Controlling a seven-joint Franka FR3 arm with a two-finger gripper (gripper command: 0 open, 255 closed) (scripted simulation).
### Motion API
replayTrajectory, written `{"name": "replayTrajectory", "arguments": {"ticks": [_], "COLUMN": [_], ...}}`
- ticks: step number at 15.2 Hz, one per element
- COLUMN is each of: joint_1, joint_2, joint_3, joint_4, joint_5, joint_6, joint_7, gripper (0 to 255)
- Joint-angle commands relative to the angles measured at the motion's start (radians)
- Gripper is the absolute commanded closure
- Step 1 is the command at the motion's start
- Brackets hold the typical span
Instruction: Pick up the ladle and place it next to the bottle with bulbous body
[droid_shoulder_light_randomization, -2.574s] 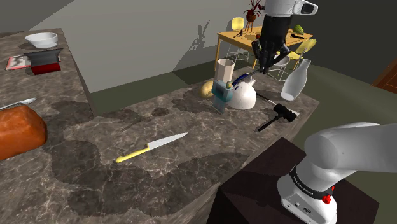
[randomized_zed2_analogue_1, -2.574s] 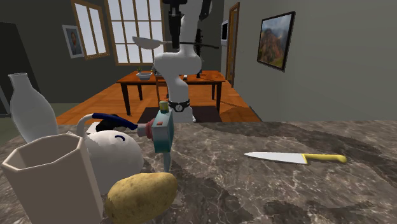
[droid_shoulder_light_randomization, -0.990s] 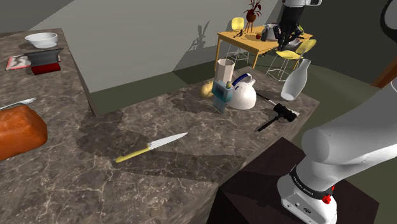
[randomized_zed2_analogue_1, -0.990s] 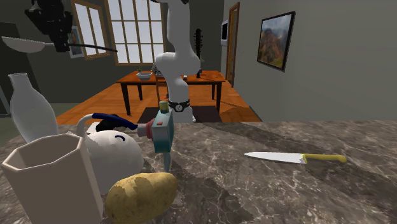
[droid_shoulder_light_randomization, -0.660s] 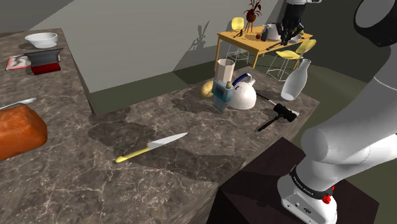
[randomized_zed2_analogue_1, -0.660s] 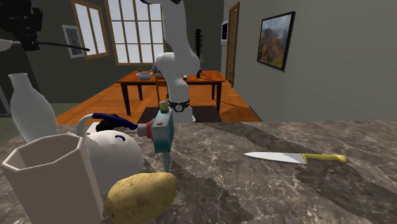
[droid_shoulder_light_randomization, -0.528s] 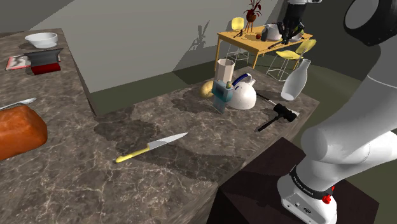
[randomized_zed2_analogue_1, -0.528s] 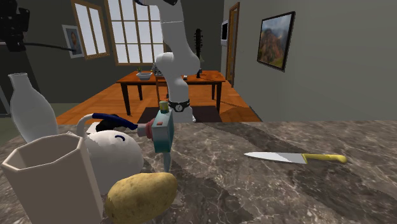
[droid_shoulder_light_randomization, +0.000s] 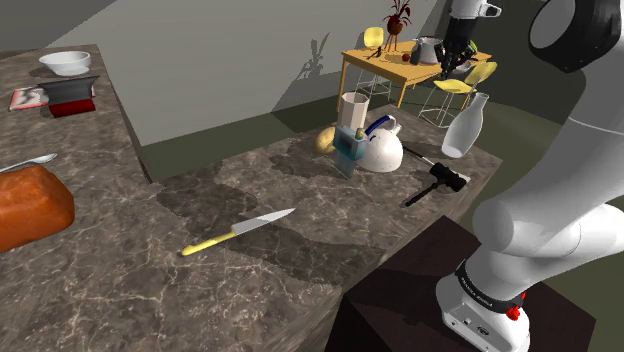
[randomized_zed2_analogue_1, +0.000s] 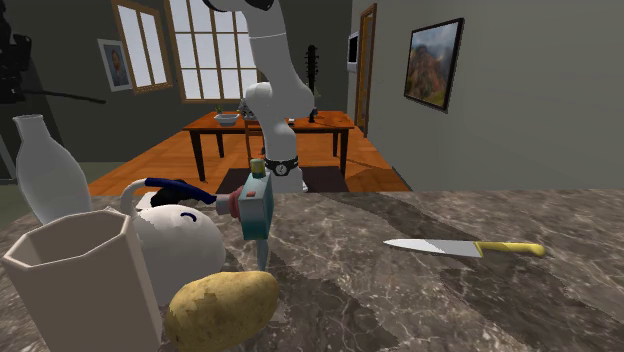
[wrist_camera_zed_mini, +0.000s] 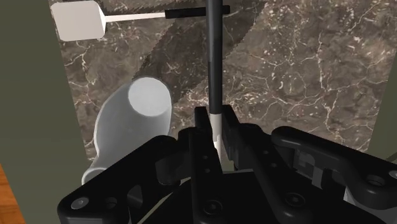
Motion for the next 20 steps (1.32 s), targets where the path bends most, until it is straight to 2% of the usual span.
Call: {"name": "replayTrajectory", "arguments": {"ticks": [1, 20], "joint_1": [0.0, -0.001], "joint_2": [-0.004, 0.006], "joint_3": [0.0, 0.0], "joint_4": [-0.033, -0.276], "joint_5": [0.0, -0.003], "joint_6": [0.03, 0.282], "joint_7": [0.001, 0.016], "gripper": [255, 255]}}
